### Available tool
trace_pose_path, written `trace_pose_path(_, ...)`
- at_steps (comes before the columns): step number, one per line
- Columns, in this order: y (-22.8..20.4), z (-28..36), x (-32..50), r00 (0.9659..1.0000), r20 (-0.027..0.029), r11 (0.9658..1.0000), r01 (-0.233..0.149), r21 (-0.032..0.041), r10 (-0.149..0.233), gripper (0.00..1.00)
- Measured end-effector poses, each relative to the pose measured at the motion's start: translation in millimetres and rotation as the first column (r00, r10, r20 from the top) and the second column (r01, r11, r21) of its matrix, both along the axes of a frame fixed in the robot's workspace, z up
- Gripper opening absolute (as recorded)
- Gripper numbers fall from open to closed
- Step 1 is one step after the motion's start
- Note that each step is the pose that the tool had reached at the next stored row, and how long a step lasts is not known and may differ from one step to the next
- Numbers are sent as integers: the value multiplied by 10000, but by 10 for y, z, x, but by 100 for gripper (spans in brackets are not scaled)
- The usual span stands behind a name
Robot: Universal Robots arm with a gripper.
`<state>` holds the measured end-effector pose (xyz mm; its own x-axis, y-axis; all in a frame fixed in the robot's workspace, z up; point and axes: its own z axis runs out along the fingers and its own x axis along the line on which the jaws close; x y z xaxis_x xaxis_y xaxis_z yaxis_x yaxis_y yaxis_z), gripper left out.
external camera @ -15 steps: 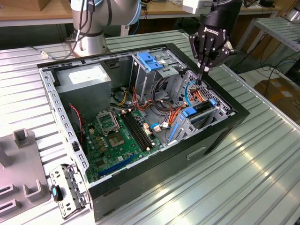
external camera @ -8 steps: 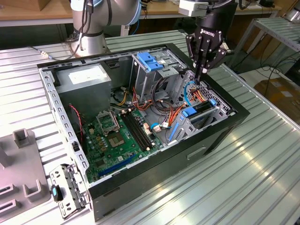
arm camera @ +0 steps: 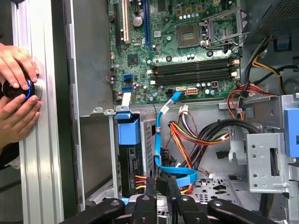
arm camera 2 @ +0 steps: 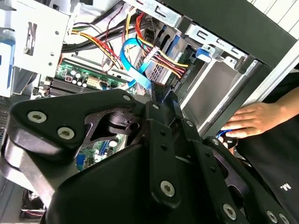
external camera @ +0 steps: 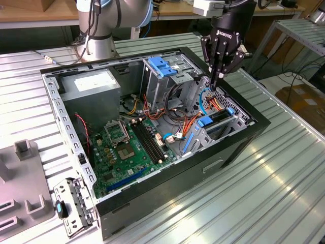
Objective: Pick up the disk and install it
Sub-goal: 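Insert the second disk wire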
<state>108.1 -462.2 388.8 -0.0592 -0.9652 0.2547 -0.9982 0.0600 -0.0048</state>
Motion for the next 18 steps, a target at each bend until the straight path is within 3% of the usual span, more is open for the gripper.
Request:
trace_pose_path(6,18,31,1,10000,-24,10000,0,-18,-1,24)
trace_pose_path(11,72,-20,16,10000,-23,9999,-1,-151,1,24)
trace_pose_path(16,82,-137,21,10000,-23,9994,0,-344,-1,24)
trace_pose_path(18,82,-144,22,10000,-24,9994,0,-353,-1,11)
